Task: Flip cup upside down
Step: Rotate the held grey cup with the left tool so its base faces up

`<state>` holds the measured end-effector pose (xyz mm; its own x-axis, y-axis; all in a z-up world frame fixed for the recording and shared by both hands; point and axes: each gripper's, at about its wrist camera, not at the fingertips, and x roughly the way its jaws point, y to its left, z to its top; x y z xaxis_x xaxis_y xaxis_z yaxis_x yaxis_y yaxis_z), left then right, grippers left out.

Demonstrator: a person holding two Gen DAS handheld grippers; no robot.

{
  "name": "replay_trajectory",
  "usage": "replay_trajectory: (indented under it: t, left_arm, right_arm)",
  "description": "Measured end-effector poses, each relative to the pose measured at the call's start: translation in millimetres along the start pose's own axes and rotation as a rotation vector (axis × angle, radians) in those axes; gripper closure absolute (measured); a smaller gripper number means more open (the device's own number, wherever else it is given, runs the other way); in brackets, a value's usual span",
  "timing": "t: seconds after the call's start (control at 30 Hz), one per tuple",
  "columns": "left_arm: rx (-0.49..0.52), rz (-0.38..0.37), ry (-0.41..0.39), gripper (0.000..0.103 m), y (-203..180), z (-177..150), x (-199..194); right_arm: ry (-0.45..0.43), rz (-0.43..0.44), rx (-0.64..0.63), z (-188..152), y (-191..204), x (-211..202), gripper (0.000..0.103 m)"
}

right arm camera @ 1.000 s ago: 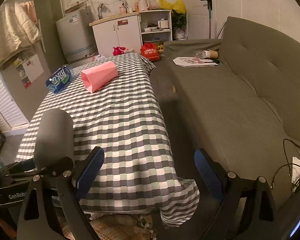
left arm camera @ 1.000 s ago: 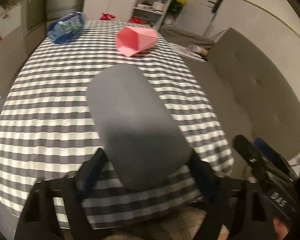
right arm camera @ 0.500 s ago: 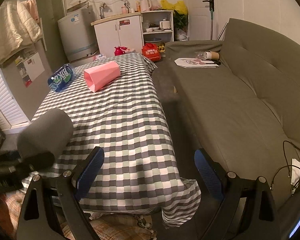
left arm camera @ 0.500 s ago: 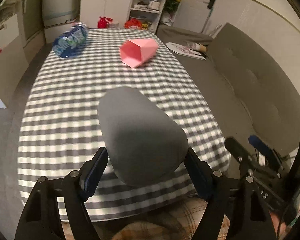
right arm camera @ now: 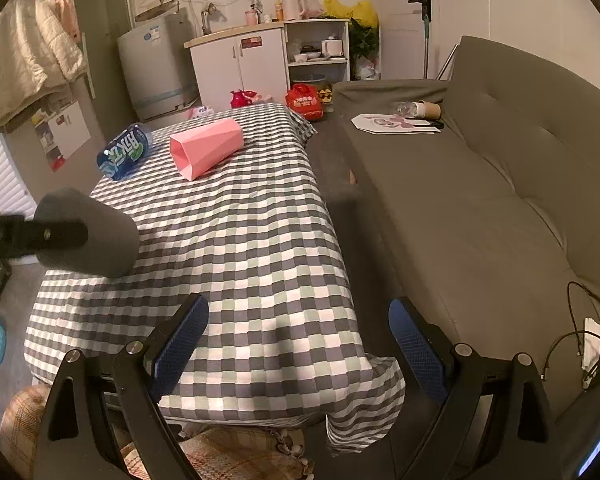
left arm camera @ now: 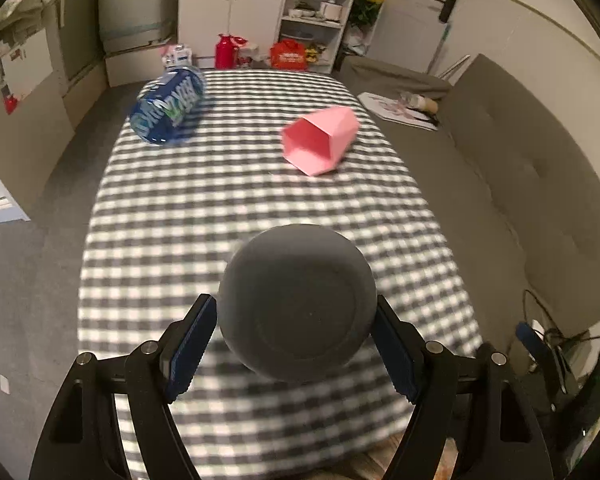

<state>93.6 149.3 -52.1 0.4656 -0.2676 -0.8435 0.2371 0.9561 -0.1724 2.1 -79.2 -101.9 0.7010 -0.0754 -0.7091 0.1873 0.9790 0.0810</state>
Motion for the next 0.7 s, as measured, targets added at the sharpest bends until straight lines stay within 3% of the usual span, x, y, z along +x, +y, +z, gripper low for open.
replay_trajectory:
  t: [0.4,0.7]
  left_arm:
    - [-0.01,-0.016,-0.043,0.023,11,-1,7]
    - [0.026,0.062,-0.088,0.023,9,-8,29]
  right_arm:
    - [-0.008,-0.012,-0.018,4,5,0,0.011]
    - [-0.007,-0.013,-0.032,7,13,1,0.011]
